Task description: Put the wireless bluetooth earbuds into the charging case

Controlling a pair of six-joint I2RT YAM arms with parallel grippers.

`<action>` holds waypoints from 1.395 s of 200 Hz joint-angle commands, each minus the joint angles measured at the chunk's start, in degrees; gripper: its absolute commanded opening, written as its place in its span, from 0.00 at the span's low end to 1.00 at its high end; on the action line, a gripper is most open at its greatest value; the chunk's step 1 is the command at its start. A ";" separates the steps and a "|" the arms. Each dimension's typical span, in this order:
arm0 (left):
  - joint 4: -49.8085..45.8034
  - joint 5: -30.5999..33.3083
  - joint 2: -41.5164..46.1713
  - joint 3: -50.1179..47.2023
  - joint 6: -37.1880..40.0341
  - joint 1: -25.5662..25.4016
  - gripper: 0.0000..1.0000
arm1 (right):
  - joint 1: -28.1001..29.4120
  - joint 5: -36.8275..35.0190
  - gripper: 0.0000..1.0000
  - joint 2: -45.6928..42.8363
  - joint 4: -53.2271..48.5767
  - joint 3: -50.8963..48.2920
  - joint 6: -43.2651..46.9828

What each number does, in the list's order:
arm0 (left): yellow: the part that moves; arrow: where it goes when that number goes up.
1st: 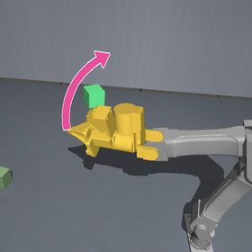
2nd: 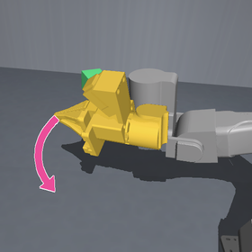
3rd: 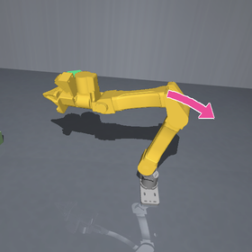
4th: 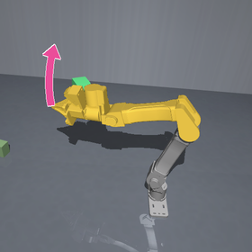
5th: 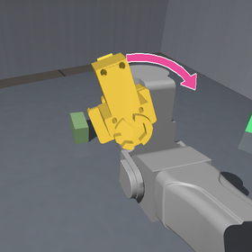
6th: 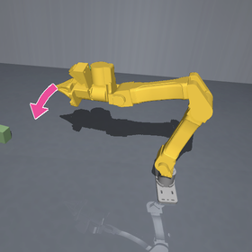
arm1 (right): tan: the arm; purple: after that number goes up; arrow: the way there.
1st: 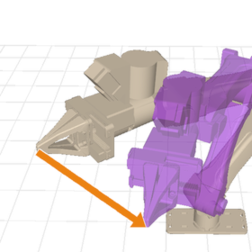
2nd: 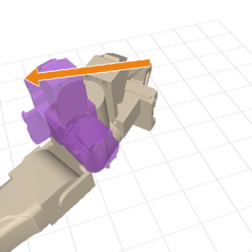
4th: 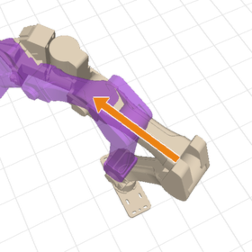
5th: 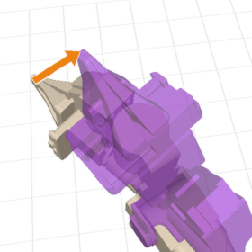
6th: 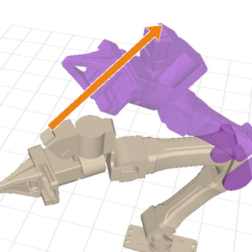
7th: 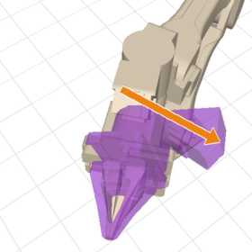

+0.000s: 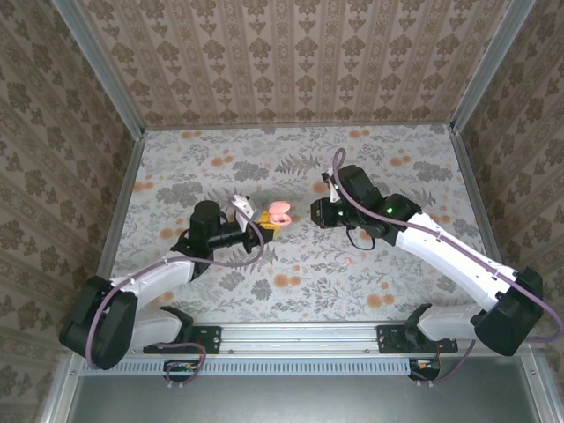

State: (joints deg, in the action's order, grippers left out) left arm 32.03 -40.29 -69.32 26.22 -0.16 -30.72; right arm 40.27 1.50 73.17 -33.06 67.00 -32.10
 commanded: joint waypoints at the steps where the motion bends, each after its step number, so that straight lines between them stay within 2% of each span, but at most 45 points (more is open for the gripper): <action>1: 4.52 -1.36 -0.71 2.94 1.30 -0.91 0.18 | 2.81 -2.99 0.20 0.49 -1.02 2.91 -3.76; 26: 5.04 -1.20 -0.99 3.23 1.48 -1.40 0.18 | 5.13 -3.17 0.20 2.81 0.73 4.16 -4.76; 119: 5.10 -1.22 -0.73 2.87 1.84 -2.24 0.18 | 6.40 -2.29 0.20 10.18 5.19 9.05 -6.40; 279: 4.55 -0.94 -0.11 2.92 1.92 -2.41 0.18 | 8.34 -2.44 0.20 12.72 5.02 8.59 -7.85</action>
State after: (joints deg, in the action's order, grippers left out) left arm 35.24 -40.29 -70.13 28.01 0.32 -32.62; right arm 47.90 0.14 85.06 -28.40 75.18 -39.27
